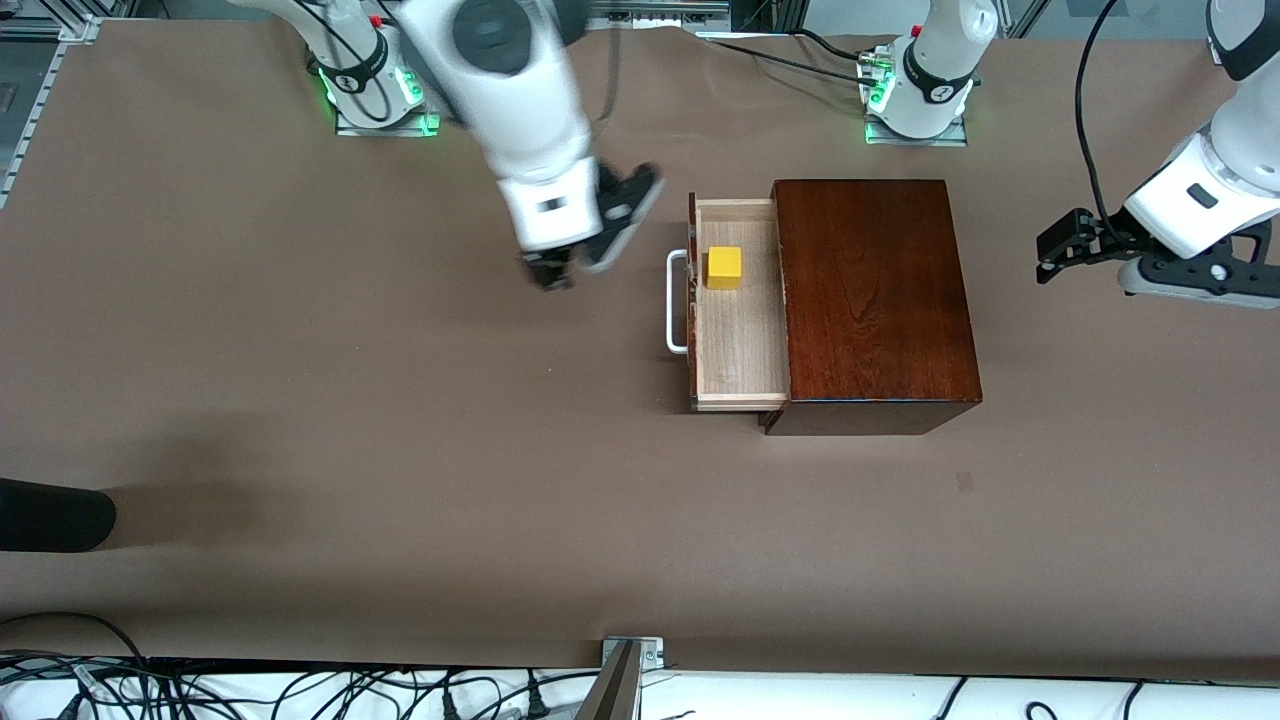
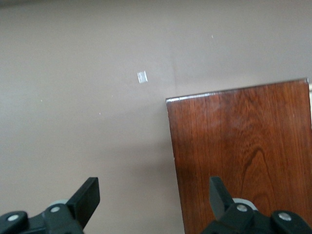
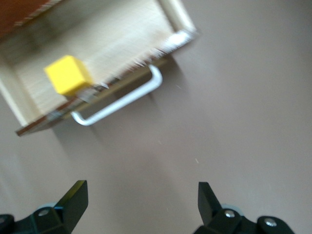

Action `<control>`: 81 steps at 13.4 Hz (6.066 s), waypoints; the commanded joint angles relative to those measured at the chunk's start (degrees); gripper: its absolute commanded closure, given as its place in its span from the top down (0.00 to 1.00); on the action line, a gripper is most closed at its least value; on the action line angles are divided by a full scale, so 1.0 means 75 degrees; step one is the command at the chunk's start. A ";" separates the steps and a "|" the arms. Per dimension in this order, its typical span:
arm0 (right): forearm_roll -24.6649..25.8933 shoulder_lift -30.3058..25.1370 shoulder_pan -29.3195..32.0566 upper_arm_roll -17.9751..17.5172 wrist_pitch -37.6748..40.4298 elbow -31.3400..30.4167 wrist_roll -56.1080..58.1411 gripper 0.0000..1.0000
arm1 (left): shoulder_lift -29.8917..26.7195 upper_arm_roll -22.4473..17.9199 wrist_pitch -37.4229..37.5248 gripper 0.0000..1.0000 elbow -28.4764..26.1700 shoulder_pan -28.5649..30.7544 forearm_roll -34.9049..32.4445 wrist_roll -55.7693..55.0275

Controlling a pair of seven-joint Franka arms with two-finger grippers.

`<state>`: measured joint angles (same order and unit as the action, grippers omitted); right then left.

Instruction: Open drawer, take yellow block, close drawer

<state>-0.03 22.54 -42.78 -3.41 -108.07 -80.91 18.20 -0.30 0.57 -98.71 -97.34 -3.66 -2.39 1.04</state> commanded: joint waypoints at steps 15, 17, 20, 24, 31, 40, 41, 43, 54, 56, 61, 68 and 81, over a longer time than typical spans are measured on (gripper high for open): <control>0.0871 0.3393 -0.1714 0.0056 -0.0649 0.2831 0.1183 1.00 | -0.0265 0.0006 0.0341 1.00 -0.0228 0.0078 0.0179 -0.0210; 0.0848 0.3475 -0.1749 0.0056 -0.0661 0.2831 0.1090 1.00 | -0.0265 0.0006 0.0341 1.00 -0.0217 0.0078 0.0179 -0.0221; 0.0860 0.3604 -0.1784 0.0068 -0.0802 0.2831 0.0937 1.00 | -0.0277 0.0029 0.0352 1.00 -0.0205 0.0067 0.0167 -0.0221; 0.0883 0.3662 -0.1784 0.0068 -0.0802 0.2831 0.0925 1.00 | -0.0277 0.0029 0.0399 1.00 -0.0193 0.0055 0.0167 -0.0221; 0.0918 0.3710 -0.1784 0.0138 -0.1037 0.2831 0.0936 0.00 | -0.0277 0.0029 0.0434 1.00 -0.0193 0.0043 0.0167 -0.0221; 0.0883 0.2049 -0.1551 0.0512 0.0823 0.3358 -0.0219 0.00 | -0.0277 0.0029 0.0481 1.00 -0.0170 0.0008 0.0167 -0.0233; 0.0883 0.1686 -0.1469 0.0676 0.1070 0.3347 -0.0583 0.00 | -0.0277 0.0029 0.0481 1.00 -0.0147 0.0008 0.0167 -0.0245; 0.0836 0.1122 -0.1165 0.0899 0.1679 0.3323 -0.0645 0.00 | -0.0277 0.0029 0.0493 1.00 -0.0146 0.0008 0.0167 -0.0292; 0.0145 -0.1163 0.1436 0.1908 -0.0095 -0.1627 -0.0739 0.00 | -0.0230 0.0309 0.0855 1.00 -0.0007 -0.0062 0.0202 0.0082; 0.0121 -0.1131 0.1928 0.1896 -0.0204 -0.2042 -0.0844 0.00 | -0.0114 0.0706 0.1183 1.00 0.0251 -0.0085 0.0202 0.0468; -0.0195 -0.1025 0.3042 0.1814 -0.1862 -0.3914 -0.1067 0.00 | 0.0390 0.2089 0.1887 1.00 0.0381 -0.0097 0.0985 0.0892; -0.0207 -0.0100 0.3535 0.1686 -0.4563 -0.5430 -0.1710 0.00 | 0.2474 0.3404 0.1795 1.00 0.1974 -0.1056 0.2054 0.1031; -0.0230 -0.0893 0.3759 0.1474 -0.4195 -0.5445 -0.2333 1.00 | 0.5113 0.3416 -0.2214 1.00 0.2092 -0.3002 -0.0746 0.5850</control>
<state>-1.27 22.45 -15.74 8.93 -146.17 -122.61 0.96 35.86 26.32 -115.22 -83.66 -24.56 -5.28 43.09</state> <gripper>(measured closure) 0.101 0.000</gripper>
